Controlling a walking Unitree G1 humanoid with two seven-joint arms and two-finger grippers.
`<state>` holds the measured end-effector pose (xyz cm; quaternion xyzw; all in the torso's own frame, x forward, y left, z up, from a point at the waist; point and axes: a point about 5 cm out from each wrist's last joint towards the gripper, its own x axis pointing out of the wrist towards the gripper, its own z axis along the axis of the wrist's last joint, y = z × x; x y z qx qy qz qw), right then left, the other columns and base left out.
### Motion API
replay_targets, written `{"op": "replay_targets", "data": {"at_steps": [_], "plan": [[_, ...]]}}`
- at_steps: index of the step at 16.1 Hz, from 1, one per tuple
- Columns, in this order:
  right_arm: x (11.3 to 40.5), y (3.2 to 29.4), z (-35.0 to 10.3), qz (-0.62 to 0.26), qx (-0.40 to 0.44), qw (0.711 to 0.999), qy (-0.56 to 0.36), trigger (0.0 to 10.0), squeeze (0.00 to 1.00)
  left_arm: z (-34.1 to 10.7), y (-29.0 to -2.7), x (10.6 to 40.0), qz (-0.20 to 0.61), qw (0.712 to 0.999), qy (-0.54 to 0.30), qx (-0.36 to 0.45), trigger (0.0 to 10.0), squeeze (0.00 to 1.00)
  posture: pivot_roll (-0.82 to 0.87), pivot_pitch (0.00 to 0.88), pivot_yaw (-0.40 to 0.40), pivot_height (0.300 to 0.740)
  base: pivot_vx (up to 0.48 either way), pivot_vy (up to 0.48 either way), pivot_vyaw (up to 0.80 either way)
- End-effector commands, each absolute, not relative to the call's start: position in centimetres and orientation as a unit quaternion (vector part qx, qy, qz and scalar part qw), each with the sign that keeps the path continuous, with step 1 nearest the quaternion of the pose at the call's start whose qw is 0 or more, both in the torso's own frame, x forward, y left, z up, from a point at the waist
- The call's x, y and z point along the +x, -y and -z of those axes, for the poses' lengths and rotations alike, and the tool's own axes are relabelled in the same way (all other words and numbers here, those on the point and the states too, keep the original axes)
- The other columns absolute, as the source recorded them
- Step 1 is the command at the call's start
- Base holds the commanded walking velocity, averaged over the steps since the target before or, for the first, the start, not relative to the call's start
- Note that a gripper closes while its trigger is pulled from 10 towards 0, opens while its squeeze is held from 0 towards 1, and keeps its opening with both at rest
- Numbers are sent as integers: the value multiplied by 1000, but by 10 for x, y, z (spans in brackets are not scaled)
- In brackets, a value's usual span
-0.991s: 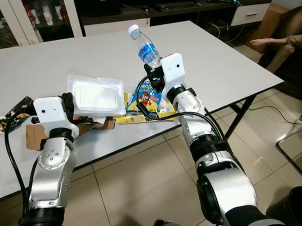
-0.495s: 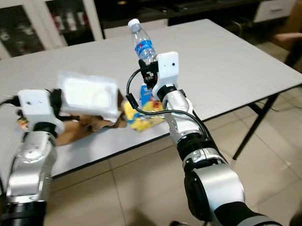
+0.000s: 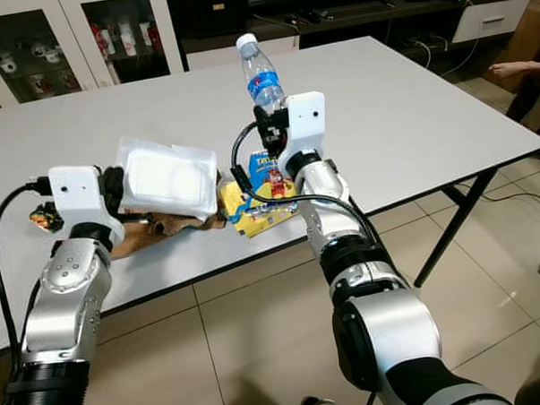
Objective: Picking trash to rubbish bin
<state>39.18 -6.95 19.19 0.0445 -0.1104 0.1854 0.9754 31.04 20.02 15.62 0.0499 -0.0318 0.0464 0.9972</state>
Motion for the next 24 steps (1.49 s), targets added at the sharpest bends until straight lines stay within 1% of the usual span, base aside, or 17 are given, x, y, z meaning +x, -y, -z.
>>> {"op": "replay_targets", "data": {"at_steps": [1, 5, 7, 8, 10, 12, 17, 24], "plan": [[394, 72, -201, -186, 35, 974, 125, 10000, 0, -157, -199, 312, -47, 997, 33, 46, 10000, 0, 83, 7, -17, 740, 0, 0, 0], [397, 85, -201, -174, 25, 977, 118, 10000, 0, -163, -212, 309, -80, 994, 60, 50, 10000, 0, 64, 14, -28, 740, 0, 0, 0], [397, 88, -200, -174, 22, 978, 116, 10000, 0, -166, -214, 309, -89, 992, 71, 45, 10000, 0, 59, 17, -32, 740, 0, 0, 0], [397, 90, -200, -176, 22, 977, 119, 10000, 0, -173, -212, 308, -92, 990, 89, 52, 10000, 0, 55, 18, -34, 740, 0, 0, 0], [396, 90, -200, -178, 21, 976, 122, 10000, 0, -173, -204, 303, -87, 991, 94, 41, 10000, 0, 45, 20, -37, 740, 0, 0, 0], [396, 93, -197, -179, 14, 977, 113, 10000, 0, -167, -198, 301, -83, 992, 89, 36, 10000, 0, 35, 23, -39, 740, 0, 0, -706], [398, 102, -201, -174, 5, 978, 118, 10000, 0, -167, -194, 305, -100, 991, 88, 19, 10000, 0, 21, 25, -51, 740, 0, 0, -720], [398, 108, -198, -165, 6, 980, 111, 10000, 0, -162, -195, 307, -108, 991, 73, 11, 10000, 0, 13, 24, -53, 740, 0, 0, 0]]}}
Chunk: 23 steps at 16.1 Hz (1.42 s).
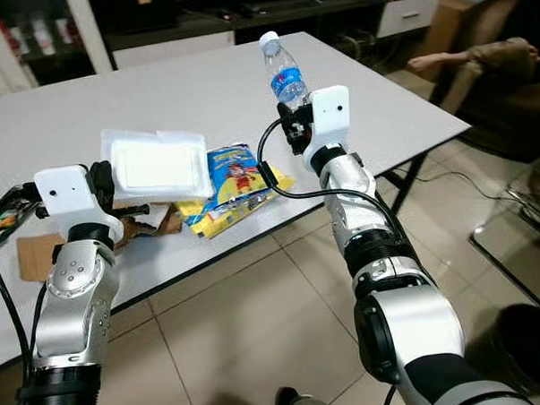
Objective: Picking trash to rubbish bin
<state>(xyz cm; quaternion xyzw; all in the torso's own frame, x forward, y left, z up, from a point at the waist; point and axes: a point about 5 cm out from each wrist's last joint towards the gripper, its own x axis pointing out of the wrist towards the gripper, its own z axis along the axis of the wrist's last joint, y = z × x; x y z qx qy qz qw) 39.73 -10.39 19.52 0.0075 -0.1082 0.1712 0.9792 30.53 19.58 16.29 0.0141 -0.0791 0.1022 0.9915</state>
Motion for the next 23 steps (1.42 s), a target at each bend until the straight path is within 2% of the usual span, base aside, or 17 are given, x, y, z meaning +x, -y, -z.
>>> {"op": "replay_targets", "data": {"at_steps": [1, 14, 19, 23], "plan": [[398, 108, -198, -165, 7, 980, 111, 10000, 0, -160, -196, 307, -110, 992, 69, 7, 10000, 0, 12, 26, -52, 740, 0, 0, 0], [398, 110, -194, -160, 6, 982, 103, 10000, 0, -158, -197, 309, -117, 992, 56, 1, 10000, 0, 16, 26, -50, 740, -200, 0, 0], [398, 111, -196, -160, 3, 982, 104, 10000, 0, -158, -197, 309, -111, 992, 60, -3, 10000, 0, 8, 18, -54, 740, -50, 0, 0], [399, 112, -196, -159, 0, 982, 103, 10000, 0, -155, -202, 308, -105, 992, 57, -43, 10000, 0, 4, 19, -55, 740, 0, 0, 0]]}}
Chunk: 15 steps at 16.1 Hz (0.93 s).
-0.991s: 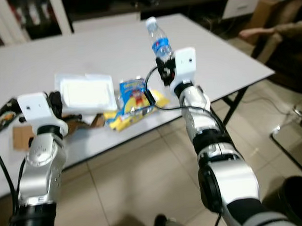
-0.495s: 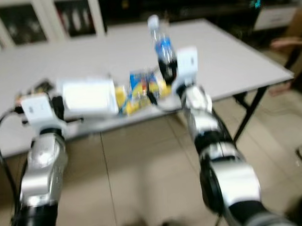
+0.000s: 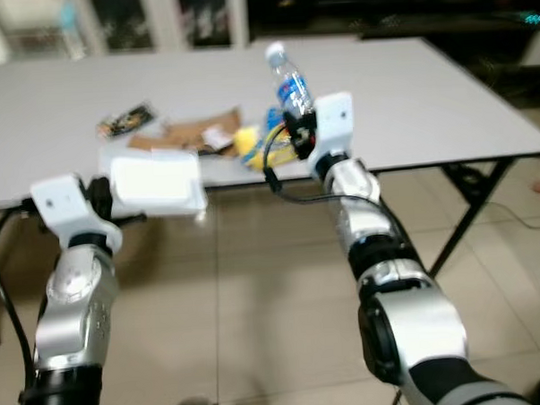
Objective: Picking trash to rubbish bin
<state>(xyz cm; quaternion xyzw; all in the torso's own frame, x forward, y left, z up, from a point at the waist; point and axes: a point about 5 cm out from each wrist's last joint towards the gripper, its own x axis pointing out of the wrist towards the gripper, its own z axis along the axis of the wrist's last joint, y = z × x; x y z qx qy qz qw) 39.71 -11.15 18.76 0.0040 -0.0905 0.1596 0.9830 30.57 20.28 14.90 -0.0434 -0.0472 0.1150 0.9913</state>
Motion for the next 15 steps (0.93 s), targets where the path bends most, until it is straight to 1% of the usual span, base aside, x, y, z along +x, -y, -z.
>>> {"op": "replay_targets", "data": {"at_steps": [1, 7, 8, 11, 13, 15], "plan": [[399, 113, -196, -159, 0, 982, 103, 10000, 0, -155, -202, 308, -105, 992, 57, -51, 10000, 0, 4, 19, -55, 740, 0, 0, 0], [398, 115, -194, -157, 0, 982, 101, 10000, 0, -154, -202, 309, -94, 992, 58, -56, 10000, 0, -2, 18, -53, 740, 0, 0, 0], [398, 114, -194, -158, 0, 982, 100, 10000, 0, -154, -202, 309, -95, 992, 57, -56, 10000, 0, 6, 32, -53, 740, 0, 0, 0], [397, 105, -190, -163, 12, 982, 92, 10000, 0, -153, -210, 306, -95, 993, 46, -44, 10000, 0, 20, 38, -45, 740, 0, 0, 0], [396, 97, -186, -170, 21, 982, 86, 10000, 0, -148, -214, 308, -91, 995, 24, -43, 10000, 0, 29, 37, -29, 740, 0, 0, -763], [394, 93, -182, -168, 32, 982, 81, 10000, 0, -139, -213, 307, -82, 996, 10, -40, 10000, 0, 35, 38, -16, 740, 0, 0, 0]]}}
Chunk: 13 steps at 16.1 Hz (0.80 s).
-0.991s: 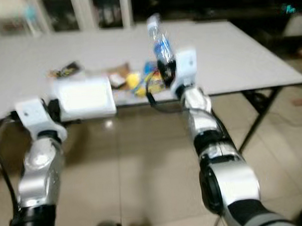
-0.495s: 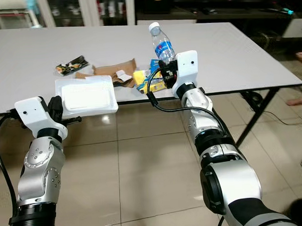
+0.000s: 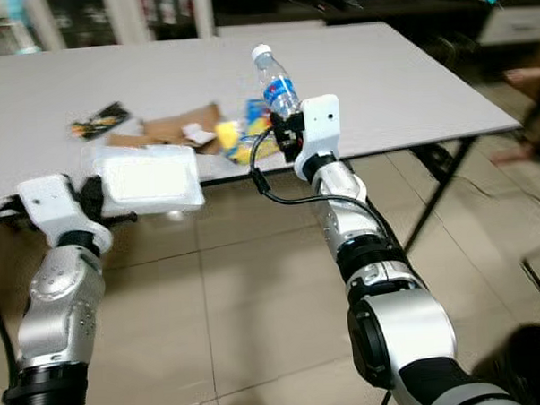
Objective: Picking trash to rubbish bin
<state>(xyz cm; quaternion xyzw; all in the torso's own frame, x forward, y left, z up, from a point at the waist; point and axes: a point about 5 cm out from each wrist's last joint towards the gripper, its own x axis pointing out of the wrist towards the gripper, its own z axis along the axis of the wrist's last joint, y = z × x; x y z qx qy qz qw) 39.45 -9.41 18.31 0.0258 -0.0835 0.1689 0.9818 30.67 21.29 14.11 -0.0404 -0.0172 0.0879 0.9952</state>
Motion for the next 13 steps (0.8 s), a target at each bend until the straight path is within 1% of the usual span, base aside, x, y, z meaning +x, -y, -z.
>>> {"op": "replay_targets", "data": {"at_steps": [1, 2, 3, 4, 7, 8, 9, 10, 11, 12, 13], "plan": [[393, 91, -179, -168, 36, 982, 79, 10000, 0, -134, -209, 305, -77, 996, 3, -44, 10000, 0, 49, 45, -9, 740, 0, 0, 0], [391, 91, -175, -167, 39, 982, 76, 10000, 0, -132, -204, 303, -72, 996, 0, -43, 10000, 0, 61, 57, 1, 740, 0, 0, 0], [389, 91, -170, -166, 43, 983, 71, 10000, 0, -131, -200, 302, -65, 997, -1, -47, 10000, 0, 61, 65, 7, 740, 0, 0, -800], [387, 88, -166, -166, 46, 983, 67, 10000, 0, -130, -196, 302, -53, 998, -6, -43, 10000, 0, 40, 89, 13, 740, 0, 0, 0], [383, 85, -162, -172, 44, 982, 69, 10000, 0, -127, -194, 301, -40, 999, -15, -27, 10000, 0, 33, 109, 25, 740, 0, 0, 0], [381, 90, -155, -162, 51, 984, 58, 10000, 0, -125, -195, 298, -38, 999, -21, -15, 10000, 0, 37, 129, 28, 740, 0, 0, -800], [380, 91, -154, -161, 53, 984, 57, 10000, 0, -125, -195, 296, -36, 999, -20, -11, 10000, 0, 37, 129, 28, 740, 0, 0, -800], [378, 92, -151, -163, 51, 984, 54, 10000, 0, -122, -195, 290, -33, 999, -25, -1, 10000, 0, 45, 151, 30, 740, 0, 0, -800], [378, 91, -150, -163, 51, 984, 51, 10000, 0, -120, -196, 289, -34, 999, -28, 1, 10000, 0, 45, 151, 30, 740, 0, 0, -800], [378, 91, -148, -162, 53, 984, 47, 10000, 0, -119, -195, 286, -33, 999, -32, 5, 10000, 0, 63, 183, 25, 740, 0, 0, -800], [377, 86, -147, -165, 56, 984, 43, 10000, 0, -120, -196, 284, -33, 999, -33, 14, 10000, 0, 70, 183, 26, 740, 0, 0, -800]]}}
